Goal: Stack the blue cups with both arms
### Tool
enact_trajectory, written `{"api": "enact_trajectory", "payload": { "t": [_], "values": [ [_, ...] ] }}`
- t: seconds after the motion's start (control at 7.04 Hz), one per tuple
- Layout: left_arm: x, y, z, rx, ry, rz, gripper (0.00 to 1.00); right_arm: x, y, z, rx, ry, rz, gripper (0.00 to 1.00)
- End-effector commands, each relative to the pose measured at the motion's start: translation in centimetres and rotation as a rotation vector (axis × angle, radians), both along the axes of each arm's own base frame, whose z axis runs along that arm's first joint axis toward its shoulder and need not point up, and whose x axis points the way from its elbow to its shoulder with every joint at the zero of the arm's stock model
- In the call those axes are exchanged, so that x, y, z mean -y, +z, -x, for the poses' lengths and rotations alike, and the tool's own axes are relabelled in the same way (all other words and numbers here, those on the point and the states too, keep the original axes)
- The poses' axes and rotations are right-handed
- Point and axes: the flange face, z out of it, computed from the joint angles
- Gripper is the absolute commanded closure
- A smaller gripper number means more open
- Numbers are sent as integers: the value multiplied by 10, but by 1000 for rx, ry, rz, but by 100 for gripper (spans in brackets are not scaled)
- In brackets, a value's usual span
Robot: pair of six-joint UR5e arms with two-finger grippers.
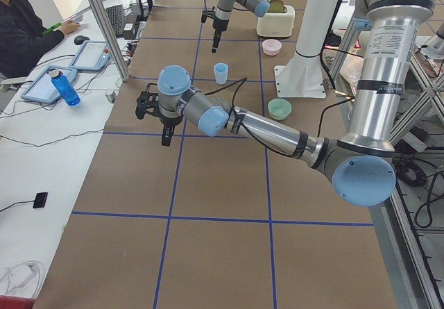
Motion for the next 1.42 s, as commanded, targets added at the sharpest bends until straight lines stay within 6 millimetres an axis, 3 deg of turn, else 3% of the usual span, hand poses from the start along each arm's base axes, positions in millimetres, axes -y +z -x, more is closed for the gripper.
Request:
{"api": "enact_trajectory", "payload": {
  "t": [0.0,0.14,0.28,0.43,0.57,0.71,0.99,1.28],
  "values": [
    [-11,12,3,7,11,-10,2,80,56,-117,-33,-96,-32,0],
    [-17,19,4,8,12,-10,2,107,87,-180,-36,-137,-44,0],
    [-26,32,5,6,12,-22,2,122,131,-239,-57,-179,-64,0],
    [-28,36,5,5,11,-26,2,129,170,-297,-56,-199,-65,0],
    [-32,38,6,-6,18,-25,2,127,205,-338,-70,-229,-83,0],
    [-33,42,17,-8,23,-35,2,125,224,-365,-71,-230,-83,0],
    [-36,93,53,-7,48,-38,2,107,274,-418,-49,-240,-62,0],
    [-36,104,61,-10,44,-24,2,89,315,-442,-78,-243,-39,0]
  ]
}}
